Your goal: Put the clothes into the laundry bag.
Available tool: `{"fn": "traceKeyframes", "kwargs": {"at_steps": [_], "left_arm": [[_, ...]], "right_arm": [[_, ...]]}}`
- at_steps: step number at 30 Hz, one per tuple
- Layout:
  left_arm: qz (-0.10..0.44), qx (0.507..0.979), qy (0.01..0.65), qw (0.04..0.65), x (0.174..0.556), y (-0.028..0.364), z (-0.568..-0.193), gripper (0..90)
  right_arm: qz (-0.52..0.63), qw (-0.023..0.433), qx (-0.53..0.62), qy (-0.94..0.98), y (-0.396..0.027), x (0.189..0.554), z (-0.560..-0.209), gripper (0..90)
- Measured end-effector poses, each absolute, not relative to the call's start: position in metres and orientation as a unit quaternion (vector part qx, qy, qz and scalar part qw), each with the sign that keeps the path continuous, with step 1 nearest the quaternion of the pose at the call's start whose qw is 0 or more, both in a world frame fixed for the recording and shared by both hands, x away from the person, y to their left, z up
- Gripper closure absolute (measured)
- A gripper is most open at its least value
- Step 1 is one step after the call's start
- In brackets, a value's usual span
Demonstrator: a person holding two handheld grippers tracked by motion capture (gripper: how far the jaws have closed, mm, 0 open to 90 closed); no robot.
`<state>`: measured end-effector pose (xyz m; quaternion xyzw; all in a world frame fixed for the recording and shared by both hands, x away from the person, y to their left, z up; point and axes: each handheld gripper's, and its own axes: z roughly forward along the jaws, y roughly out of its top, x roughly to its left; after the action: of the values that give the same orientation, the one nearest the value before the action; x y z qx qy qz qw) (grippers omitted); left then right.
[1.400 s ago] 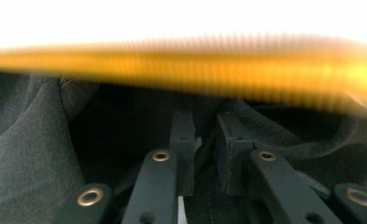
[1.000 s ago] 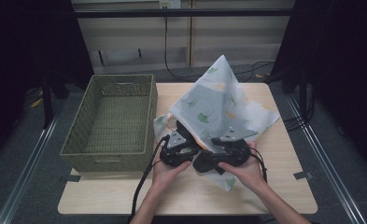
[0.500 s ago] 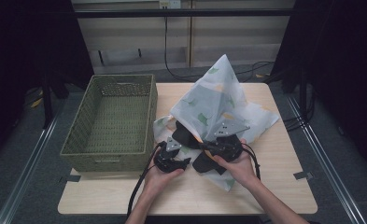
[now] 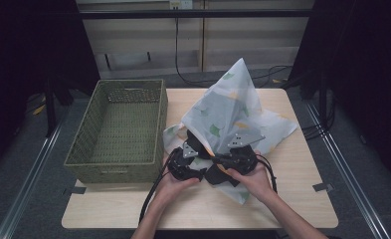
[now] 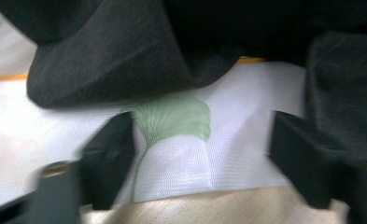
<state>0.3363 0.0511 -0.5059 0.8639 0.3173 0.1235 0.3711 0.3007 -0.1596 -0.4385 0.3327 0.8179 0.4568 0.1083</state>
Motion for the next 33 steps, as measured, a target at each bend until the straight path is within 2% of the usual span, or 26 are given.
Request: {"fn": "traceKeyframes", "kwargs": {"at_steps": [1,8,13,16,21,24,30,33], "left_arm": [[0.124,0.864,0.316,0.373,0.336,0.051,-0.506,35.1],[0.128,0.857,0.308,0.392,0.330,0.048,-0.508,57.9],[0.121,0.849,0.323,0.400,0.328,0.045,-0.508,88.8],[0.127,0.848,0.336,0.391,0.326,0.042,-0.507,90.0],[0.088,0.864,0.300,0.396,0.320,0.040,-0.506,90.0],[0.078,0.861,0.302,0.402,0.317,0.040,-0.506,90.0],[0.048,0.862,0.282,0.418,0.305,0.041,-0.504,90.0],[0.034,0.856,0.284,0.431,0.301,0.041,-0.501,90.0]], "right_arm": [[0.456,0.107,0.333,0.818,-0.159,0.301,-0.440,88.0],[0.444,0.088,0.335,0.826,-0.158,0.306,-0.451,86.1],[0.443,0.076,0.333,0.829,-0.156,0.309,-0.456,87.0],[0.441,0.073,0.331,0.831,-0.155,0.309,-0.457,86.8],[0.420,0.067,0.341,0.838,-0.156,0.314,-0.468,86.5],[0.412,0.066,0.350,0.838,-0.160,0.318,-0.474,87.2],[0.399,0.093,0.370,0.834,-0.169,0.327,-0.479,87.7],[0.406,0.087,0.384,0.825,-0.174,0.331,-0.480,87.8]]}}
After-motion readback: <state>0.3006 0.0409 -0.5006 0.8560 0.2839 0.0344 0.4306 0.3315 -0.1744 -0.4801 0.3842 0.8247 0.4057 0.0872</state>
